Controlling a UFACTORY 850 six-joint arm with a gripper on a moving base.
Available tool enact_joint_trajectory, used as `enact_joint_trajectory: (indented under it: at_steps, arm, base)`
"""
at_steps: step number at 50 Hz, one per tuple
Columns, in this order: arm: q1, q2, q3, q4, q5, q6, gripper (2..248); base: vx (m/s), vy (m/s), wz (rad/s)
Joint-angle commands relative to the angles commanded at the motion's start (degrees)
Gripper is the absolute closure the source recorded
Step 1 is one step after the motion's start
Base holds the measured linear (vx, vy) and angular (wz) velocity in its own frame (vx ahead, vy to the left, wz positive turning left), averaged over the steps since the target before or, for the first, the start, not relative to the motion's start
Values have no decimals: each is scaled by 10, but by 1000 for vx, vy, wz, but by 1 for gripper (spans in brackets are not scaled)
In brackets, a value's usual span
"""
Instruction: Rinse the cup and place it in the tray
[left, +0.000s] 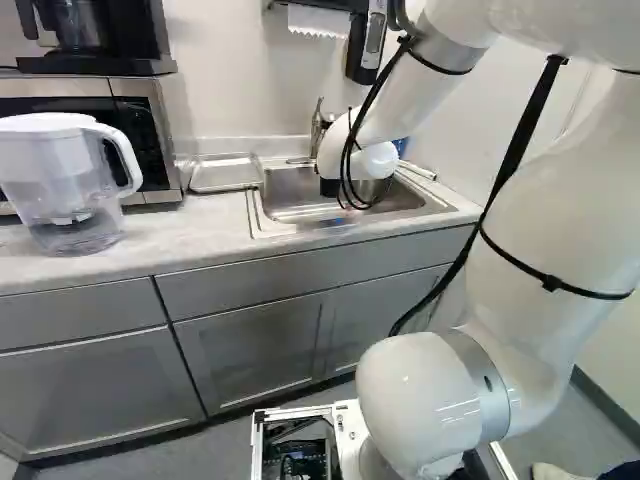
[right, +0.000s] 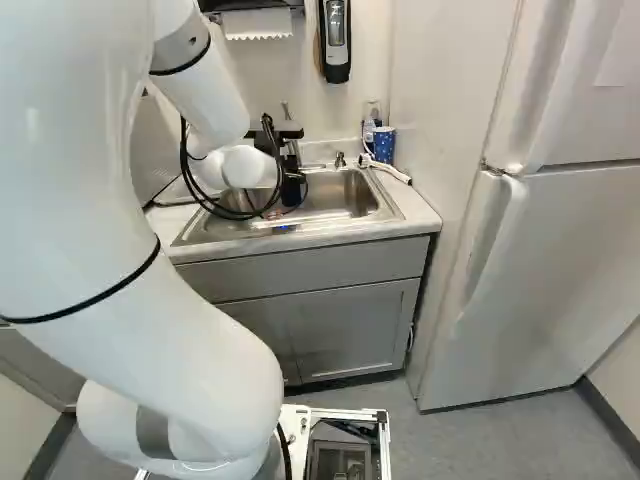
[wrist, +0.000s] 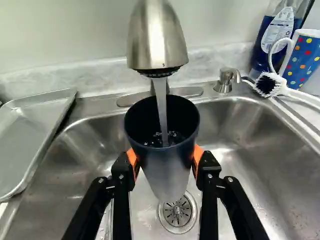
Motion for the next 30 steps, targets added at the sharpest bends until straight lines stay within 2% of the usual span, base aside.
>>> enact_joint_trajectory:
  at_steps: [30]
  arm:
    - [0, 0, 0, 0, 0, 0, 126]
  base:
    - [0, 0, 0]
